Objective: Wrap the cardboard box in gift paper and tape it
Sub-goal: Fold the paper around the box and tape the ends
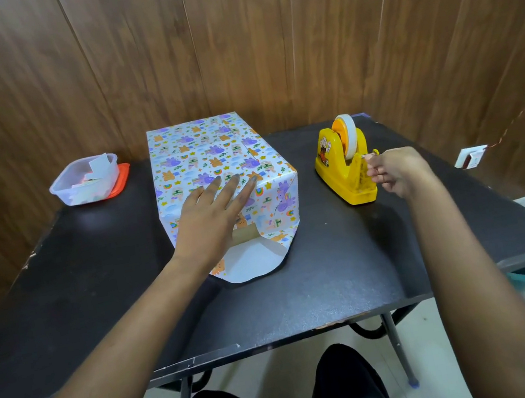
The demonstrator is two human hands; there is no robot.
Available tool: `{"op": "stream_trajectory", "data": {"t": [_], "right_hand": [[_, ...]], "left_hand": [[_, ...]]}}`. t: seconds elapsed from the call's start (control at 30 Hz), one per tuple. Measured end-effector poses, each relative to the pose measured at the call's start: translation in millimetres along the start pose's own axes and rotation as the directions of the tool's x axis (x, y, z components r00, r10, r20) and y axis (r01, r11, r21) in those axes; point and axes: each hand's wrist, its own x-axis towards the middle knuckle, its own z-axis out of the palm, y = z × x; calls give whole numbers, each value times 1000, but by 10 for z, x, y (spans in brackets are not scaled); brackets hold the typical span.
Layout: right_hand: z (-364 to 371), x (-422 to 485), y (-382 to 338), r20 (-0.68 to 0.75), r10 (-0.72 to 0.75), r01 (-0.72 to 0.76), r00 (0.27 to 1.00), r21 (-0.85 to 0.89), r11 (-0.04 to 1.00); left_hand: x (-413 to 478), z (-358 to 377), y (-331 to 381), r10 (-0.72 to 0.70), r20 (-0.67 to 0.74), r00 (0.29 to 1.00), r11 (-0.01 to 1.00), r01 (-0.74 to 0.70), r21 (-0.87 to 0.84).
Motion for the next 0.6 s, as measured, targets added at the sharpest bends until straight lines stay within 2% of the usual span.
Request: {"op": "stream_trajectory", "data": {"t": [0.1,0.23,0.43,0.53,0.6], "right_hand": [[44,6,92,-1,-7,7,1000,178,984],[110,-33,198,-11,-6,10,1000,431,902],[209,-100,134,-49,105,-50,993,640,767],[268,-125,284,33,199,-157,979,747,646],[309,-196,458,100,180,-188,979,795,577]], "left_hand": [[6,-20,5,-2,15,1000,1000,2,4],[4,-30,1,2,29,1000,1000,-2,2],[13,-45,6,0,41,999,1000,0,0],[18,-55,16,-1,40,999,1000,1,5],[22,-74,20,2,59,998,1000,-2,-5]]}}
